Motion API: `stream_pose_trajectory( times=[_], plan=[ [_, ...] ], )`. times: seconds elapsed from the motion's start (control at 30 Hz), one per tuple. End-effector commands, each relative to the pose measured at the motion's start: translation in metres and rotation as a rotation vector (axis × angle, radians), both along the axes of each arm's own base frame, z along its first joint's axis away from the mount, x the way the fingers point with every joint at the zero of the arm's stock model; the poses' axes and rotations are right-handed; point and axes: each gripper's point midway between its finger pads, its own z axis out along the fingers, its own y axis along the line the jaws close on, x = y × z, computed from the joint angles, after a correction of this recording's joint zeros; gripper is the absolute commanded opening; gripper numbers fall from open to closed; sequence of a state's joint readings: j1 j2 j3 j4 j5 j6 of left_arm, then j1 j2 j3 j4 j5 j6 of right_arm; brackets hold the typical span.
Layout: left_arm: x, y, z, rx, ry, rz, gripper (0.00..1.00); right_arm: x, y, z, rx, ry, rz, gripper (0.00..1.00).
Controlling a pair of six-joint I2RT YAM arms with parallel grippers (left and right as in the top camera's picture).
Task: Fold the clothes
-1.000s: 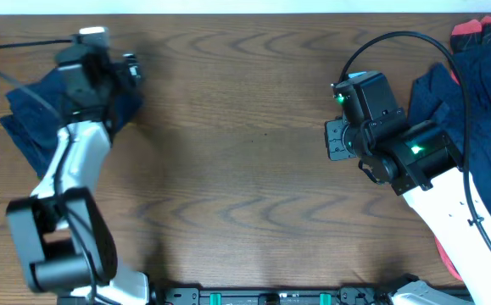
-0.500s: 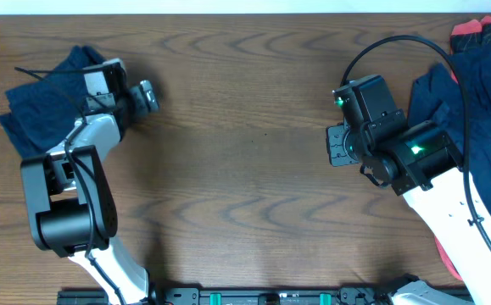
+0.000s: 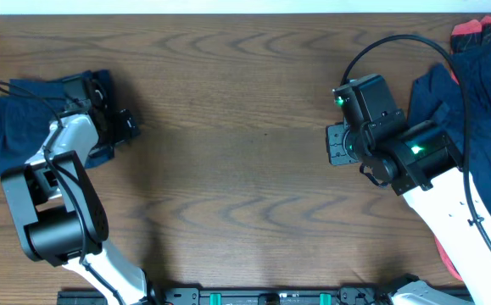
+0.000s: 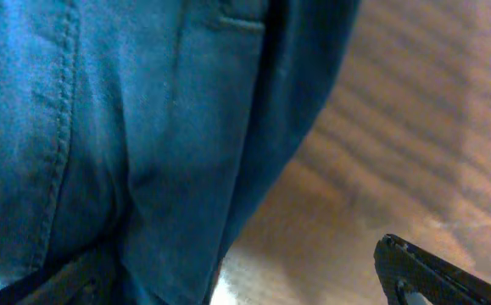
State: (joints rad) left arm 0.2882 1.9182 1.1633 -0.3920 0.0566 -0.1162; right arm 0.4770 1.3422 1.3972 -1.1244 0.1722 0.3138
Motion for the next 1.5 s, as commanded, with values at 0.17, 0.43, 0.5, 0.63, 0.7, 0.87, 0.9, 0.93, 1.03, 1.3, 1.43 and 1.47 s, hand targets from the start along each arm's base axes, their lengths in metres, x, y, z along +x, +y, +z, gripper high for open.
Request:
stream_pose_trajectory(
  times=[0.17,0.43,0.5,0.63,0.7,0.87,0.9,0.93,1.03,1.3,1.43,1.47],
  plan=[
    [-0.003,-0.038,0.031,-0.034,-0.032,-0.077,0.98,0.006,0.001,0.005,0.018,-0.025,-0.012,0.35],
    [-0.024,-0.122,0.046,-0.049,0.045,-0.288,0.98,0.028,0.013,-0.017,0.009,0.000,-0.010,0.73],
    [-0.036,-0.148,0.043,-0.051,0.090,-0.357,0.98,0.041,0.019,-0.023,0.015,-0.013,-0.011,0.99],
    [-0.067,-0.187,0.038,-0.051,0.196,-0.478,0.98,0.068,0.029,-0.032,0.039,-0.053,-0.021,0.99],
    [-0.091,-0.198,0.036,-0.049,0.285,-0.523,0.98,0.082,0.031,-0.036,0.074,-0.066,-0.027,0.99],
    [-0.130,-0.201,0.040,-0.036,0.442,-0.575,0.98,0.105,0.012,-0.042,0.150,-0.064,-0.080,0.99],
    [-0.135,-0.197,0.042,-0.029,0.469,-0.568,0.98,0.108,0.003,-0.042,0.148,-0.068,-0.100,0.99],
    [-0.138,-0.193,0.046,-0.025,0.488,-0.560,0.98,0.110,-0.005,-0.040,0.145,-0.073,-0.121,0.99],
    [-0.143,-0.182,0.061,-0.016,0.505,-0.533,0.98,0.109,-0.033,-0.036,0.140,-0.070,-0.183,0.99],
    [-0.137,-0.174,0.128,0.005,0.237,-0.514,0.98,0.077,-0.110,-0.012,0.132,-0.052,-0.364,0.99],
    [-0.144,-0.162,0.171,0.064,0.056,-0.498,0.98,0.056,-0.125,0.012,0.125,-0.100,-0.387,0.99],
    [-0.148,-0.161,0.180,0.068,0.016,-0.496,0.98,0.051,-0.125,0.019,0.128,-0.114,-0.387,0.99]
  ],
)
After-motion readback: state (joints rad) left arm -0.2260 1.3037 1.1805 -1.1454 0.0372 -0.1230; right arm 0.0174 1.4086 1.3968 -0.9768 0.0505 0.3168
